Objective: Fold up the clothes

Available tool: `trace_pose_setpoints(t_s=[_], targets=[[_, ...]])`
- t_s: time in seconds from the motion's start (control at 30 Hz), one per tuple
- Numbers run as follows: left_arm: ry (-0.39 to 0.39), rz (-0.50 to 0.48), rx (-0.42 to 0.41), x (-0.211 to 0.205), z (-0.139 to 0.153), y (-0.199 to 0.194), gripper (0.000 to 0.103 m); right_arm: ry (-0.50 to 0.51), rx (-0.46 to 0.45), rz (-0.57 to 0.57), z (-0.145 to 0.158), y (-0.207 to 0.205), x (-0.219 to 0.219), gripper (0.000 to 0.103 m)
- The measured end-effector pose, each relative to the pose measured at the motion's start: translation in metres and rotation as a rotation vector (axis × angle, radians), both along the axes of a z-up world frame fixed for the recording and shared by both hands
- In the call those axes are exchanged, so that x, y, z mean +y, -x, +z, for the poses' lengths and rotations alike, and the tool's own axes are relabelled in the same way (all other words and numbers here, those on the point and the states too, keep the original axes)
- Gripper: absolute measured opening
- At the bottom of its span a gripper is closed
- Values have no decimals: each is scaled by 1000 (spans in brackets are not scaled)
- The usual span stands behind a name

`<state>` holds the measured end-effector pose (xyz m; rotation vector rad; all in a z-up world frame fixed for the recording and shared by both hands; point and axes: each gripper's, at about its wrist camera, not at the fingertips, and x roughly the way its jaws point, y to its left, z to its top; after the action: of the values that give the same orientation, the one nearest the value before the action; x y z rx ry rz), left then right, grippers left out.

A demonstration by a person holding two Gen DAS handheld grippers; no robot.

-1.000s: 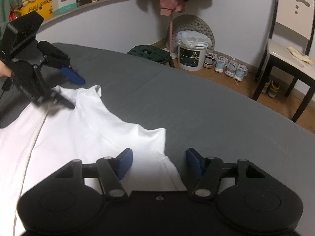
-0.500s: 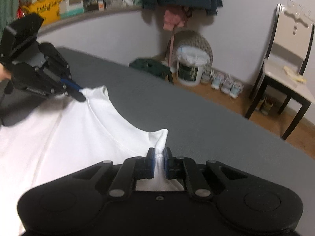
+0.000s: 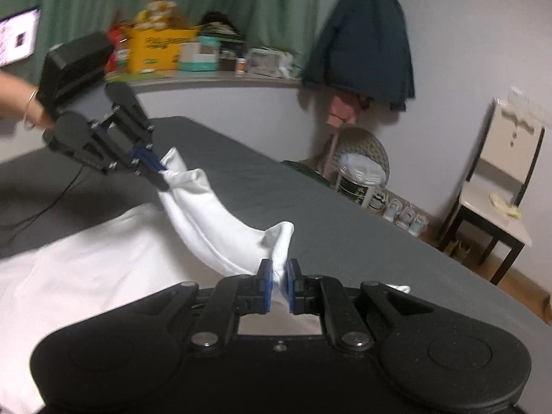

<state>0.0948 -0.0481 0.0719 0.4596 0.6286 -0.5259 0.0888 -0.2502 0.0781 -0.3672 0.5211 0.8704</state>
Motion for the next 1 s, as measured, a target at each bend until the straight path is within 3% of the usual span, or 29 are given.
trace_pose_setpoints(t_s=[0.23, 0.5, 0.67, 0.73, 0.8, 0.83, 0.9, 1.0], targets=[[25, 77, 6, -28, -27, 95, 4, 14, 11, -26, -38, 121, -13, 9], [-28, 144, 76, -29, -68, 122, 5, 21, 14, -83, -77, 154, -15, 10], [-168, 115, 39, -44, -74, 136, 5, 11, 45, -83, -85, 161, -16, 16], [-225, 103, 23, -50, -76, 142, 5, 28, 51, -69, -86, 164, -14, 22], [-282, 91, 7, -56, -78, 147, 6, 37, 48, -57, -84, 167, -13, 35], [-310, 85, -1, -59, -80, 150, 6, 48, 27, -47, -83, 170, -11, 39], [-367, 72, -16, -65, -82, 156, 7, 73, -16, -27, -83, 177, -8, 54], [-452, 54, -40, -74, -86, 164, 7, 139, -102, -1, -87, 186, 4, 56]])
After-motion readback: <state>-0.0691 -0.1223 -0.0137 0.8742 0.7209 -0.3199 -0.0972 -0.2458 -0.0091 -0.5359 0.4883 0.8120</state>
